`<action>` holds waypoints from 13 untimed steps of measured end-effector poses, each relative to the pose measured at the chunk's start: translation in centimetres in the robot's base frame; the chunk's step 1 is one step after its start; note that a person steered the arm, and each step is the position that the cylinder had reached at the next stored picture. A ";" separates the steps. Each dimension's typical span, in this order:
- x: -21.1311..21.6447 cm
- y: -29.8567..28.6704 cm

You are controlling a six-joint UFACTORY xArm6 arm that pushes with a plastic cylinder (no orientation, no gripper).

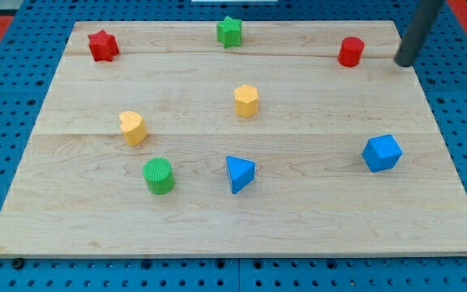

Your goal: Push blue cube to the yellow hexagon

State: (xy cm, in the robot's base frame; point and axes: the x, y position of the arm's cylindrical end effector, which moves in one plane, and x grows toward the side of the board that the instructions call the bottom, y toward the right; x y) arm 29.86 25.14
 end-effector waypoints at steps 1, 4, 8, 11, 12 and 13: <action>0.2 -1.5; 2.3 5.3; 1.7 -1.7; 13.9 3.3; 21.2 2.6; 23.8 -4.6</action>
State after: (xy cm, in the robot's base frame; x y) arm 53.67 20.56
